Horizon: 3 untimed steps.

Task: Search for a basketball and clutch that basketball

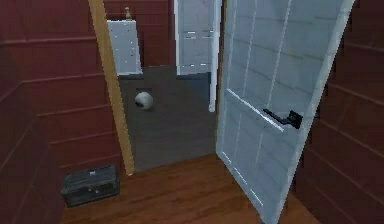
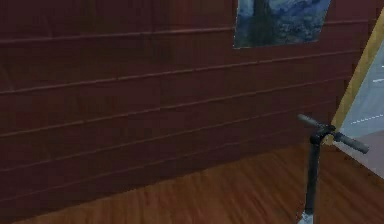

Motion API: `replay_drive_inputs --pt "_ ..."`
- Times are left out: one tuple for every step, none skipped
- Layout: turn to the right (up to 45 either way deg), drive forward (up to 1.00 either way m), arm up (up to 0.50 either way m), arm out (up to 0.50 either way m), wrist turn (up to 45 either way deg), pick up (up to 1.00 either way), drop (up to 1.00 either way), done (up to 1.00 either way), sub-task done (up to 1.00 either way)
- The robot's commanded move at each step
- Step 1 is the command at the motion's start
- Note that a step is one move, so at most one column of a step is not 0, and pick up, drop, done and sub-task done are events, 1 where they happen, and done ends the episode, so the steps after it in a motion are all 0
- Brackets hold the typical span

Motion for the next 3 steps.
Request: replay_drive_inputs --pt "0.0 0.05 0.0 0.0 0.0 0.0 0.0 0.0 0.0" --pt "-9.0 0.0 0.0 0.0 0.0 0.0 0.0 0.0 0.0" --pt "0.0 1.0 0.0 0.0 0.0 0.0 0.0 0.0 0.0"
